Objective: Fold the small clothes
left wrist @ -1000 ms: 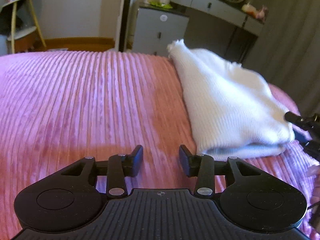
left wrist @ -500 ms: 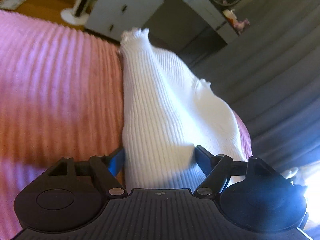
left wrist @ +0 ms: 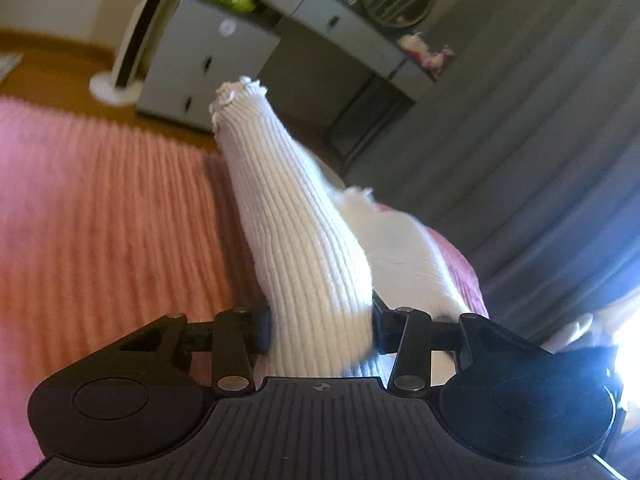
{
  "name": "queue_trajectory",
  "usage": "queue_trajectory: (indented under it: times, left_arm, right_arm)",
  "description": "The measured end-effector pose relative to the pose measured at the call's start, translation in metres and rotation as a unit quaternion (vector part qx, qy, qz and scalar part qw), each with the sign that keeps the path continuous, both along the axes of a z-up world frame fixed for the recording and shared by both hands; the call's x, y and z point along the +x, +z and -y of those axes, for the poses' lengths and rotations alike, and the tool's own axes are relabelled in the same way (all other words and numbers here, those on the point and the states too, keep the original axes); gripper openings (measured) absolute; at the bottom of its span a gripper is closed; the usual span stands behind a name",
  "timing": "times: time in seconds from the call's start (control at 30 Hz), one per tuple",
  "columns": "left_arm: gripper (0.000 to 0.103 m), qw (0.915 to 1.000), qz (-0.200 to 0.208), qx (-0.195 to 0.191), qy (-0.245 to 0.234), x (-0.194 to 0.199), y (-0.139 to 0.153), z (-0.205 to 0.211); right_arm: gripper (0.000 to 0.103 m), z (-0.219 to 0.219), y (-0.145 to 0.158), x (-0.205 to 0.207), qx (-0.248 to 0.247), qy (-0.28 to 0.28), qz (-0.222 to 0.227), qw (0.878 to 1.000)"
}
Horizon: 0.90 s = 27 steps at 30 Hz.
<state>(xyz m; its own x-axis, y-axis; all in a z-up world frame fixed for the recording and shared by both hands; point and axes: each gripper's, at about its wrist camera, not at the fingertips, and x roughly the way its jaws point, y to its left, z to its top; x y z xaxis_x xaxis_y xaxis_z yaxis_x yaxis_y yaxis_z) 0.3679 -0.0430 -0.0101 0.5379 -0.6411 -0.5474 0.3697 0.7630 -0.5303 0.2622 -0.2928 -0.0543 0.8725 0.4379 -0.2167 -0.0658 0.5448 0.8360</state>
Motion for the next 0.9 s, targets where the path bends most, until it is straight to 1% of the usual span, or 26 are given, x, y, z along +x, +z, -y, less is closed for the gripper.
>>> queue_trajectory:
  times: [0.07, 0.13, 0.23, 0.27, 0.3, 0.33, 0.37, 0.4, 0.47, 0.5, 0.53, 0.6, 0.63, 0.7, 0.73, 0.77, 0.8, 0.83, 0.87, 0.9]
  left_arm:
    - [0.047, 0.9996, 0.015, 0.023, 0.006, -0.017, 0.009, -0.016]
    - [0.047, 0.9989, 0.018, 0.039, 0.017, -0.034, 0.014, -0.036]
    - [0.048, 0.9977, 0.003, 0.055, 0.040, -0.060, 0.011, -0.063]
    - [0.049, 0.9973, -0.002, 0.058, 0.045, -0.068, 0.007, -0.071]
    - [0.052, 0.9964, -0.008, 0.064, 0.054, -0.072, 0.002, -0.077]
    - [0.055, 0.9945, -0.017, 0.077, 0.069, -0.075, -0.004, -0.081]
    - [0.061, 0.9913, -0.027, 0.092, 0.090, -0.081, -0.011, -0.085]
    - [0.064, 0.9898, -0.028, 0.093, 0.104, -0.087, -0.014, -0.089]
    - [0.067, 0.9895, -0.018, 0.074, 0.122, -0.104, -0.011, -0.098]
    - [0.072, 0.9894, -0.007, 0.067, 0.129, -0.113, -0.008, -0.101]
    - [0.074, 0.9883, 0.005, 0.067, 0.137, -0.120, -0.006, -0.105]
    - [0.076, 0.9846, 0.016, 0.080, 0.155, -0.128, -0.006, -0.105]
    - [0.076, 0.9837, 0.017, 0.081, 0.159, -0.131, -0.007, -0.105]
    - [0.076, 0.9842, 0.007, 0.063, 0.165, -0.137, -0.010, -0.109]
    - [0.076, 0.9837, 0.004, 0.056, 0.171, -0.139, -0.011, -0.109]
    - [0.076, 0.9838, 0.006, 0.056, 0.170, -0.141, -0.012, -0.111]
    - [0.079, 0.9834, 0.006, 0.061, 0.170, -0.141, -0.014, -0.110]
    - [0.082, 0.9820, 0.001, 0.070, 0.175, -0.138, -0.018, -0.110]
    - [0.084, 0.9814, -0.005, 0.070, 0.179, -0.137, -0.023, -0.110]
    - [0.085, 0.9815, -0.018, 0.066, 0.179, -0.132, -0.028, -0.113]
  right_arm:
    - [0.043, -0.012, 0.004, 0.000, -0.007, 0.038, 0.003, 0.999]
    - [0.043, -0.024, 0.006, -0.001, -0.010, 0.075, -0.004, 0.997]
    - [0.043, -0.043, 0.006, -0.007, -0.026, 0.125, -0.009, 0.992]
    - [0.045, -0.047, 0.005, -0.009, -0.033, 0.139, -0.013, 0.990]
    - [0.047, -0.052, 0.003, -0.010, -0.046, 0.146, -0.023, 0.988]
    - [0.052, -0.054, 0.001, -0.011, -0.066, 0.143, -0.042, 0.987]
    - [0.055, -0.055, 0.002, -0.011, -0.084, 0.138, -0.060, 0.985]
    - [0.056, -0.054, 0.005, -0.012, -0.098, 0.130, -0.070, 0.984]
    - [0.057, -0.048, 0.019, -0.022, -0.098, 0.107, -0.058, 0.988]
    - [0.057, -0.046, 0.029, -0.027, -0.111, 0.090, -0.046, 0.989]
    - [0.057, -0.048, 0.043, -0.034, -0.142, 0.066, -0.030, 0.987]
    - [0.058, -0.056, 0.061, -0.046, -0.185, 0.041, 0.006, 0.982]
    - [0.058, -0.063, 0.069, -0.050, -0.195, 0.041, 0.026, 0.980]
    - [0.058, -0.078, 0.076, -0.051, -0.201, 0.068, 0.054, 0.976]
    - [0.057, -0.088, 0.075, -0.053, -0.214, 0.084, 0.062, 0.971]
    - [0.056, -0.103, 0.072, -0.055, -0.244, 0.092, 0.057, 0.964]
    - [0.055, -0.116, 0.067, -0.057, -0.281, 0.097, 0.050, 0.953]
    - [0.053, -0.128, 0.059, -0.056, -0.323, 0.102, 0.043, 0.940]
    - [0.050, -0.138, 0.052, -0.057, -0.368, 0.103, 0.034, 0.923]
    - [0.050, -0.146, 0.046, -0.057, -0.410, 0.105, 0.032, 0.905]
